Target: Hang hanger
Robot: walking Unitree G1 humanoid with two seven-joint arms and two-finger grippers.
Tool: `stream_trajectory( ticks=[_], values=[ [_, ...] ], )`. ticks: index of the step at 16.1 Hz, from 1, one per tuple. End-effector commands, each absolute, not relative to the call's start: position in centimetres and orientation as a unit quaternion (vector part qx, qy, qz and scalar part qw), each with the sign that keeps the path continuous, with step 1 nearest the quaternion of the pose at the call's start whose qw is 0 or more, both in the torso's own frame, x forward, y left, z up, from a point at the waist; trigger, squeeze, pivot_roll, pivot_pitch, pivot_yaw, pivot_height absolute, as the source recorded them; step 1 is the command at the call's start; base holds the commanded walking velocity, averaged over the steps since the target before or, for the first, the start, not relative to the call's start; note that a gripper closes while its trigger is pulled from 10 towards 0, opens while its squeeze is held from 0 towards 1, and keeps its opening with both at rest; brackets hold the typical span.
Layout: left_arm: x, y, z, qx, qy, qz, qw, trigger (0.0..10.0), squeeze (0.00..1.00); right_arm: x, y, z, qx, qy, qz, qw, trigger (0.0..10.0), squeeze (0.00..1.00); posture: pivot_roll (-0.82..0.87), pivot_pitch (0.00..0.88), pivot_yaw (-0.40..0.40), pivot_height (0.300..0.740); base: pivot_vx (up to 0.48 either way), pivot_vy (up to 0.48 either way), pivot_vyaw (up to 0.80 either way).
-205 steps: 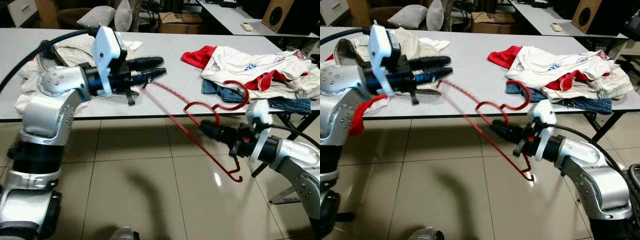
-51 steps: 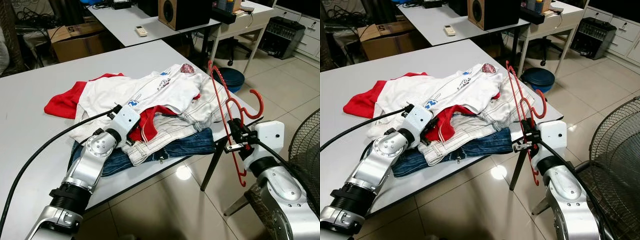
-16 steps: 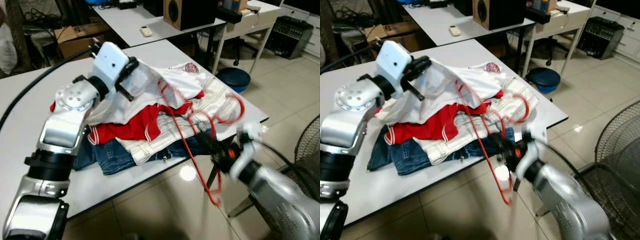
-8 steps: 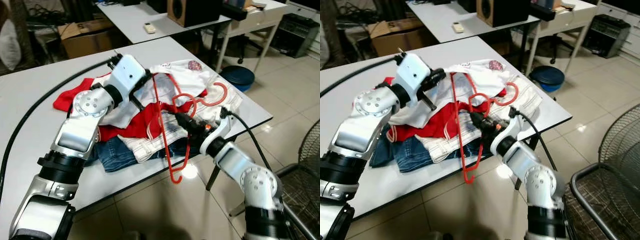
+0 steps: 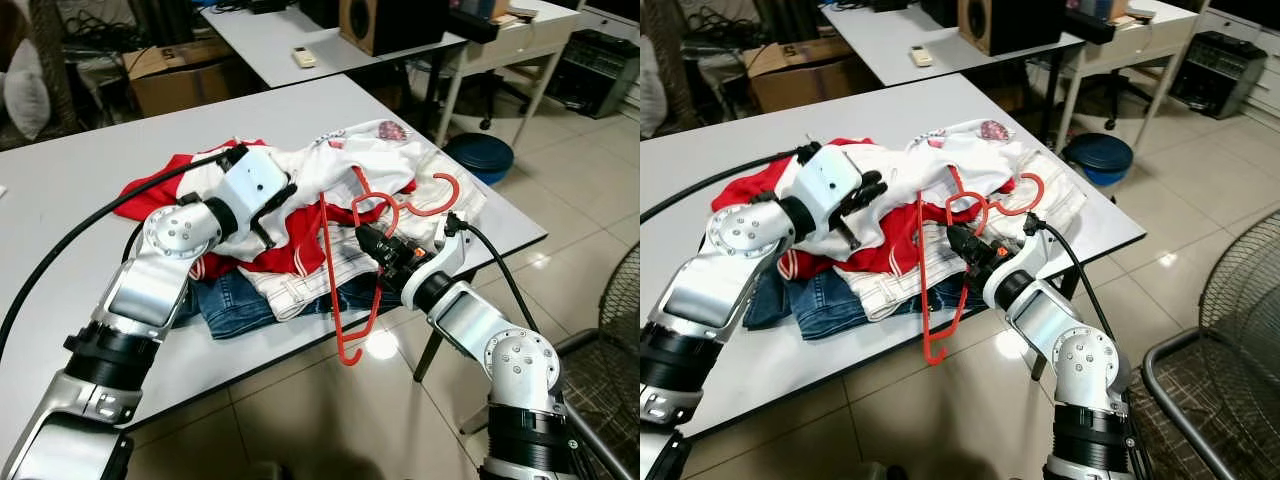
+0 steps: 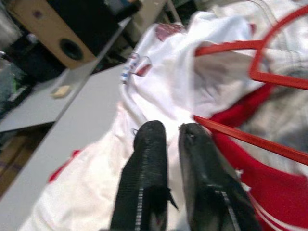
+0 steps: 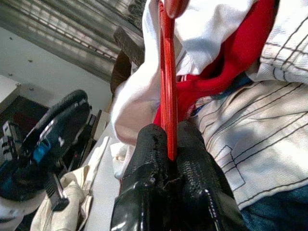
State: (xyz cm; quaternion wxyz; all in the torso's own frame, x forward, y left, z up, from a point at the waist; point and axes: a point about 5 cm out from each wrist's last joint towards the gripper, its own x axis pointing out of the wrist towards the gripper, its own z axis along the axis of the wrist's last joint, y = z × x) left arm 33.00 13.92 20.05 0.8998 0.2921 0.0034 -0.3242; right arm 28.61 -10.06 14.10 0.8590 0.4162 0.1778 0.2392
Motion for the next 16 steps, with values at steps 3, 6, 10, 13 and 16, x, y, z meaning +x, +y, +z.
stream_trajectory(
  ticks=[3, 6, 10, 13, 16],
  values=[
    [30.9, 13.6, 16.5, 0.330, 0.064, -0.378, 0.863, 10.0, 0.00, 29.3, -9.7, 14.5, 0.410, 0.179, 0.234, 0.863, 10.0, 0.00, 0.00, 0.021, 0.052, 0.740, 0.000, 0.000, 0.00],
    [31.1, 14.7, 16.4, 0.353, 0.074, -0.339, 0.869, 10.0, 0.00, 29.4, -9.6, 14.8, 0.409, 0.173, 0.238, 0.864, 10.0, 0.00, 0.00, 0.019, 0.049, 0.740, 0.000, 0.000, 0.00],
    [31.0, 16.2, 15.5, 0.394, 0.096, -0.307, 0.861, 10.0, 0.00, 29.6, -9.6, 15.1, 0.405, 0.168, 0.239, 0.866, 10.0, 0.00, 0.01, 0.018, 0.045, 0.740, 0.000, 0.000, 0.00],
    [31.3, 16.5, 14.5, 0.426, 0.106, -0.291, 0.850, 10.0, 0.00, 29.8, -9.6, 15.4, 0.404, 0.162, 0.242, 0.867, 10.0, 0.00, 0.01, 0.017, 0.046, 0.740, 0.000, 0.000, 0.00],
    [31.7, 16.9, 13.9, 0.438, 0.111, -0.274, 0.849, 10.0, 0.00, 29.8, -9.6, 15.5, 0.405, 0.158, 0.243, 0.867, 10.0, 0.00, 0.01, 0.015, 0.050, 0.740, 0.000, 0.000, 0.00]
  ],
)
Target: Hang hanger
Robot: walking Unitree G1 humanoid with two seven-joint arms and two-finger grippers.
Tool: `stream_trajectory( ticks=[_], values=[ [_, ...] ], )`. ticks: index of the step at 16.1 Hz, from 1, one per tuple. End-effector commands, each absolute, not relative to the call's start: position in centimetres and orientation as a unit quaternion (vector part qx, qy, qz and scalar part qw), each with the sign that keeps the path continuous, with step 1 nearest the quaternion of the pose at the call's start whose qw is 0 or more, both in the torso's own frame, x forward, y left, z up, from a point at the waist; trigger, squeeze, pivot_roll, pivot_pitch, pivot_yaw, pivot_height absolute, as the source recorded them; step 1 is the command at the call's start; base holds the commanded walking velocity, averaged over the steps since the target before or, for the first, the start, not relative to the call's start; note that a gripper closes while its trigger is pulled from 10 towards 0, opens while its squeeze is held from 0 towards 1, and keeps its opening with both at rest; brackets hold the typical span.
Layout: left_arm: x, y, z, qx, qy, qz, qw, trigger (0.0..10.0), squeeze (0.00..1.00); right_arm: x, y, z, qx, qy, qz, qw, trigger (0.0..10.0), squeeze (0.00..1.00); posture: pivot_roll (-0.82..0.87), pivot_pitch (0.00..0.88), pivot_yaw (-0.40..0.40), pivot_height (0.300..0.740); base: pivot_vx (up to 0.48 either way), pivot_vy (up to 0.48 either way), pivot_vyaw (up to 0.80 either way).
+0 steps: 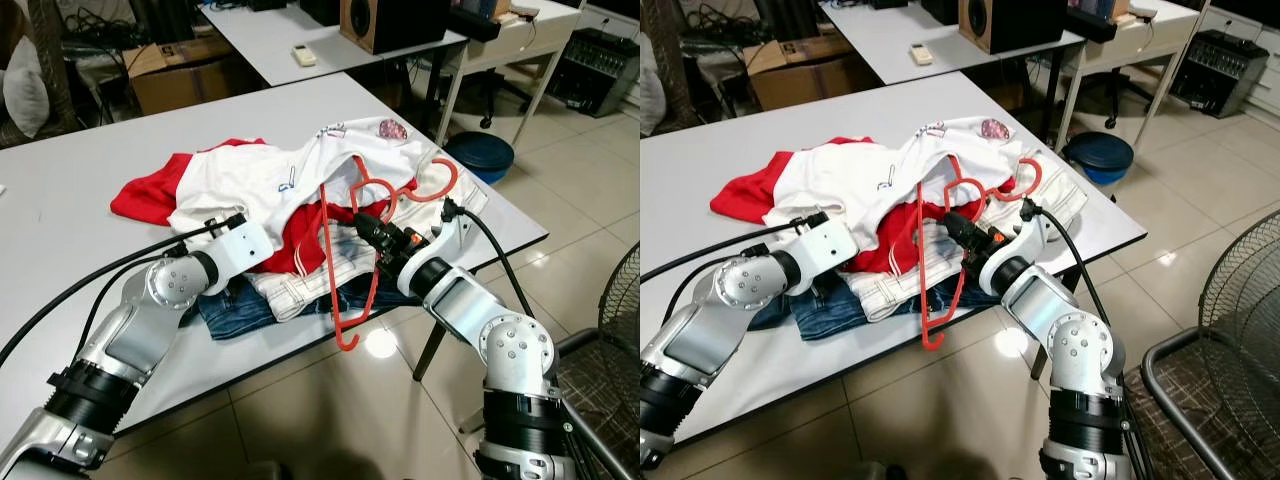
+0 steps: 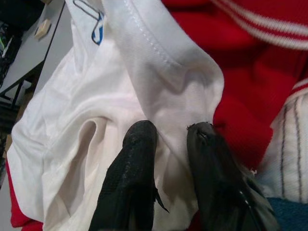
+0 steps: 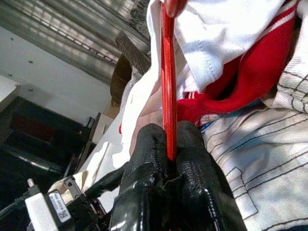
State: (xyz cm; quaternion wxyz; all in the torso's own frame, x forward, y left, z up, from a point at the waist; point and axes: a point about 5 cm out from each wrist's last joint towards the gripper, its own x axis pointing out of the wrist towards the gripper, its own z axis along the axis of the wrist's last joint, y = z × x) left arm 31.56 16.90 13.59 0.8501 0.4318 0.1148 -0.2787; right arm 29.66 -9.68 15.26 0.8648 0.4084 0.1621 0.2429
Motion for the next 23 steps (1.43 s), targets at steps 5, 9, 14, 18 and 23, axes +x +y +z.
stream_trajectory(
  ticks=[5, 9, 14, 18, 23],
  values=[
    [33.2, 17.5, 13.4, 0.449, 0.107, -0.241, 0.854, 1.1, 0.00, 29.9, -9.6, 15.6, 0.405, 0.153, 0.241, 0.869, 10.0, 0.00, 0.01, 0.011, 0.059, 0.740, 0.000, 0.000, 0.00],
    [33.6, 17.4, 13.5, 0.444, 0.101, -0.244, 0.856, 0.0, 0.00, 29.9, -9.6, 15.7, 0.405, 0.150, 0.241, 0.869, 10.0, 0.00, 0.00, 0.005, 0.064, 0.740, 0.000, 0.000, 0.00],
    [33.8, 17.3, 13.2, 0.418, 0.100, -0.249, 0.868, 0.0, 0.00, 30.0, -9.7, 15.7, 0.404, 0.148, 0.241, 0.870, 10.0, 0.00, 0.00, 0.000, 0.063, 0.740, 0.000, 0.000, 0.00],
    [33.9, 17.5, 13.3, 0.398, 0.089, -0.239, 0.881, 0.0, 0.00, 30.1, -9.6, 15.8, 0.403, 0.148, 0.243, 0.870, 10.0, 0.00, 0.00, 0.000, 0.058, 0.740, 0.000, 0.000, 0.00],
    [33.6, 18.4, 15.4, 0.275, 0.094, -0.269, 0.918, 0.0, 0.00, 31.0, -9.9, 15.6, 0.424, 0.136, 0.224, 0.867, 10.0, 0.00, 0.02, 0.002, 0.061, 0.740, 0.000, 0.000, 0.00]
  ],
)
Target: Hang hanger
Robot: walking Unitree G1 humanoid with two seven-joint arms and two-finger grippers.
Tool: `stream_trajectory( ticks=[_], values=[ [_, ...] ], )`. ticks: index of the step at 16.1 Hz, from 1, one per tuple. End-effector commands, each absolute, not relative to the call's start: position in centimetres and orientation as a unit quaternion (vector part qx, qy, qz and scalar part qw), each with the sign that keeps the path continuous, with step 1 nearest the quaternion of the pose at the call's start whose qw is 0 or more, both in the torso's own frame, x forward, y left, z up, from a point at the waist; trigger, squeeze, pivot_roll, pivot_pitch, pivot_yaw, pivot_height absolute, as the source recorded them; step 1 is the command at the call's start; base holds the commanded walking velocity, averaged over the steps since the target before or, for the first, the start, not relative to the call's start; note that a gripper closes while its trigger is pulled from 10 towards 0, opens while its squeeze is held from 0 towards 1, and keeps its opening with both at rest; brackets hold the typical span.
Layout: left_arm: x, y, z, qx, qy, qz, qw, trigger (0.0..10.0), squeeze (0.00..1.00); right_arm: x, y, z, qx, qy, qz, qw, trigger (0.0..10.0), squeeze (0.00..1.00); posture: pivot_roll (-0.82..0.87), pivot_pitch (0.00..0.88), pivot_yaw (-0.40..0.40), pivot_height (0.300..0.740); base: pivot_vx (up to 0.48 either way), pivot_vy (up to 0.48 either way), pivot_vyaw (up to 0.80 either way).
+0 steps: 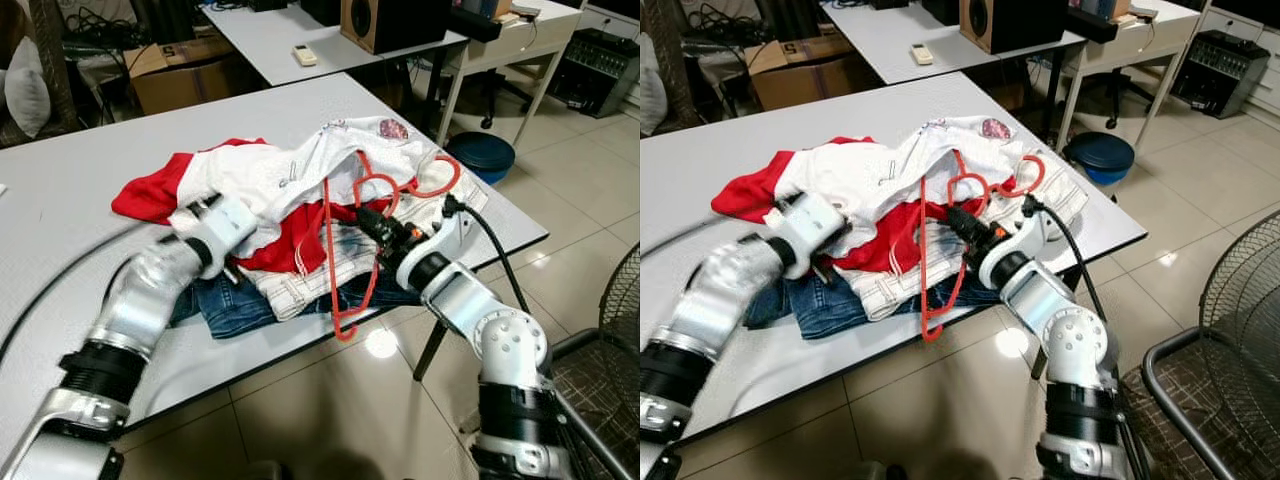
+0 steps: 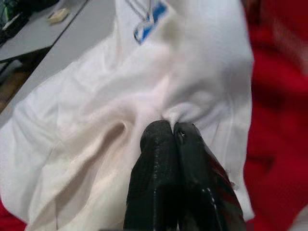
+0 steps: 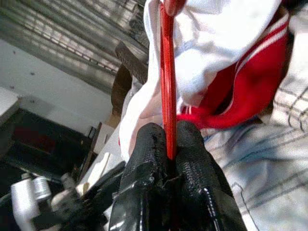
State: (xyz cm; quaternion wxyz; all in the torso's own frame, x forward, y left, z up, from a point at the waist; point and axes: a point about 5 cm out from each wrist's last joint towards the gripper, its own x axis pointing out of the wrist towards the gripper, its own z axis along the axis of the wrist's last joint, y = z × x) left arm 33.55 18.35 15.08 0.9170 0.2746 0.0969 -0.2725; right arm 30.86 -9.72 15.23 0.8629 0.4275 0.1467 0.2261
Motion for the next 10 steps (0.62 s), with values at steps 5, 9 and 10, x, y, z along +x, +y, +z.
stream_trajectory(
  ticks=[5, 9, 10],
  values=[
    [33.0, 19.5, 18.5, 0.232, 0.091, -0.312, 0.917, 0.0, 0.00, 32.7, -9.2, 16.3, 0.441, 0.120, 0.221, 0.862, 10.0, 0.00, 0.07, 0.020, 0.062, 0.740, 0.000, 0.000, 0.00],
    [31.7, 18.5, 20.0, 0.170, 0.087, -0.370, 0.909, 0.0, 0.00, 34.2, -9.2, 17.1, 0.459, 0.100, 0.210, 0.857, 10.0, 0.00, 0.08, 0.022, 0.064, 0.740, 0.000, 0.000, 0.00],
    [31.4, 18.3, 20.4, 0.145, 0.089, -0.392, 0.904, 0.0, 0.00, 34.6, -9.3, 17.1, 0.454, 0.093, 0.204, 0.862, 10.0, 0.00, 0.08, 0.023, 0.065, 0.740, 0.000, 0.000, 0.00]
  ],
)
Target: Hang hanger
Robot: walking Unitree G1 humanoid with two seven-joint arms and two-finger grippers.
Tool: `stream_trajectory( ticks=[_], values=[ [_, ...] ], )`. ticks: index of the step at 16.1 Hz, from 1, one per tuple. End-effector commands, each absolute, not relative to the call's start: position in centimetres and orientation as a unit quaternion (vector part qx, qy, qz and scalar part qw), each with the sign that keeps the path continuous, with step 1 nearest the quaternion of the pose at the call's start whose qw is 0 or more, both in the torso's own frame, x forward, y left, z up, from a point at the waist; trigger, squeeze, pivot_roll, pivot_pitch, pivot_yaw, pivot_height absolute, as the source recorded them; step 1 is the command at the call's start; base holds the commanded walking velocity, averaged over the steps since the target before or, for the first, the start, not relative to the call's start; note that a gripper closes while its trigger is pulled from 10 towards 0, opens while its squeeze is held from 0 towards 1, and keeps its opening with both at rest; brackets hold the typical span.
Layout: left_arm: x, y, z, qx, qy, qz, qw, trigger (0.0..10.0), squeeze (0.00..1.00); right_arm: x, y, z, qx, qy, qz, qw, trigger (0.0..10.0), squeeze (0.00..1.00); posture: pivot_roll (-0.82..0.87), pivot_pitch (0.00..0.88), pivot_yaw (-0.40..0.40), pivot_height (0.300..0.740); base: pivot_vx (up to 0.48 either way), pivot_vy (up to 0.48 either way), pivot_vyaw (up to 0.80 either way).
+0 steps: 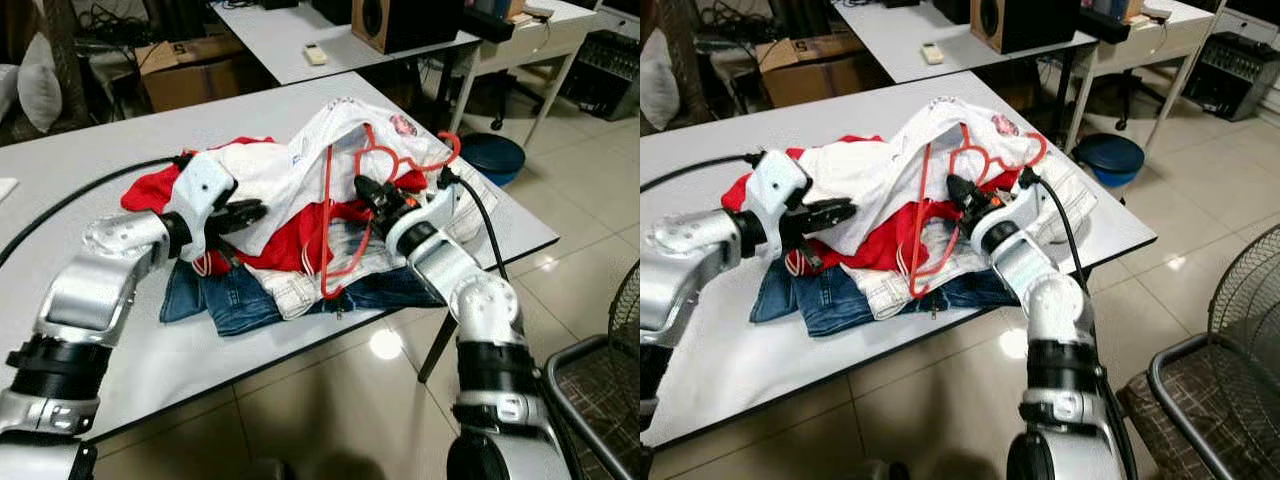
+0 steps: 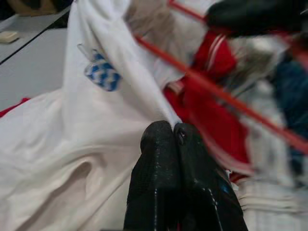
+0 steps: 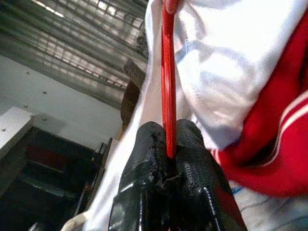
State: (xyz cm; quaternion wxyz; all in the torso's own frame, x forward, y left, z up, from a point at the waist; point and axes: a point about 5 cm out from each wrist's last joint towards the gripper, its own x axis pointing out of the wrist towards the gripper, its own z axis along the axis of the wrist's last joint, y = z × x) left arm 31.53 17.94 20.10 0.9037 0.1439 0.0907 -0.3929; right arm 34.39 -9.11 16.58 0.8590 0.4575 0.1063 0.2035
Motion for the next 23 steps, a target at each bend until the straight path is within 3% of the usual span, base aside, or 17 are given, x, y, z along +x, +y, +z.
stream_trajectory(
  ticks=[1, 5, 12, 15, 20, 23],
  values=[
    [31.1, 18.2, 20.9, 0.122, 0.091, -0.409, 0.900, 0.0, 0.00, 35.1, -9.4, 17.4, 0.468, 0.079, 0.197, 0.858, 10.0, 0.00, 0.09, 0.022, 0.063, 0.740, 0.000, 0.000, 0.00],
    [30.4, 17.6, 22.4, 0.050, 0.084, -0.447, 0.889, 0.0, 0.00, 36.7, -9.6, 18.4, 0.505, 0.030, 0.185, 0.842, 10.0, 0.00, 0.10, 0.022, 0.064, 0.740, 0.000, 0.000, 0.00],
    [29.5, 15.7, 23.7, -0.001, 0.094, -0.490, 0.867, 0.0, 0.00, 38.9, -7.1, 19.9, 0.547, -0.019, 0.175, 0.818, 10.0, 0.00, 0.15, 0.030, 0.069, 0.740, 0.000, 0.000, 0.00],
    [28.9, 13.7, 24.7, -0.048, 0.073, -0.529, 0.844, 0.0, 0.00, 39.0, -5.9, 20.0, 0.558, -0.017, 0.178, 0.811, 10.0, 0.00, 0.15, 0.031, 0.061, 0.740, 0.000, 0.000, 0.00],
    [29.3, 12.5, 26.6, -0.113, 0.039, -0.540, 0.833, 0.0, 0.00, 38.7, -4.1, 19.7, 0.552, -0.006, 0.200, 0.809, 10.0, 0.00, 0.15, 0.028, 0.062, 0.740, 0.000, 0.000, 0.00],
    [29.6, 13.9, 24.6, -0.026, 0.087, -0.500, 0.861, 0.0, 0.00, 38.7, -4.6, 20.1, 0.554, -0.013, 0.204, 0.807, 10.0, 0.00, 0.14, 0.026, 0.063, 0.740, 0.000, 0.000, 0.00]
  ],
)
